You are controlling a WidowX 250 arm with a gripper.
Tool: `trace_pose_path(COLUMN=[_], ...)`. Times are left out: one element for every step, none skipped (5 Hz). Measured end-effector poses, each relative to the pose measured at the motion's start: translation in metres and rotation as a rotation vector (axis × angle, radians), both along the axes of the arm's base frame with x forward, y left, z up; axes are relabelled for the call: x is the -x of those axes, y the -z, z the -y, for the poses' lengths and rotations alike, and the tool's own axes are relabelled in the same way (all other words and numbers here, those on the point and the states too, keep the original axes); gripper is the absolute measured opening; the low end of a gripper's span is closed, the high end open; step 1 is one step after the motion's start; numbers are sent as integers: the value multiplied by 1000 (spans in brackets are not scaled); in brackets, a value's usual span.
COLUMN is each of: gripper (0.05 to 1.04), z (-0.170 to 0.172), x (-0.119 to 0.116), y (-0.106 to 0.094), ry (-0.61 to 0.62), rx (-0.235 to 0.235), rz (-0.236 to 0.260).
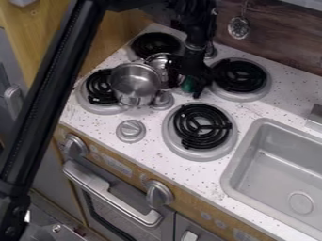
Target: Take the pan from bottom left burner and put it on bottom right burner
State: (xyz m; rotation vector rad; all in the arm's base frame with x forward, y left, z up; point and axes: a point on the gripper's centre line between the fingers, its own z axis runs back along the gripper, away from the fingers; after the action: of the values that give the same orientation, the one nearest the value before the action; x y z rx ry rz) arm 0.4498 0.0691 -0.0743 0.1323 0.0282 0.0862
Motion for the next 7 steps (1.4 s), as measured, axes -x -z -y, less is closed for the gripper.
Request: trace_pose_path(gripper=[716,429,235,82,54,54,54], z=[4,6,8,5,4,-1,-8], x=[5,10,12,14,11,11,20], y=[1,2,1,-1,-23,-47,-54], ry=[22,23,23,16,-1,-22,-48], rx=[-14,-16,-18,-19,-9,-4,0], rz=[-1,-16,-15,1,60,123,133])
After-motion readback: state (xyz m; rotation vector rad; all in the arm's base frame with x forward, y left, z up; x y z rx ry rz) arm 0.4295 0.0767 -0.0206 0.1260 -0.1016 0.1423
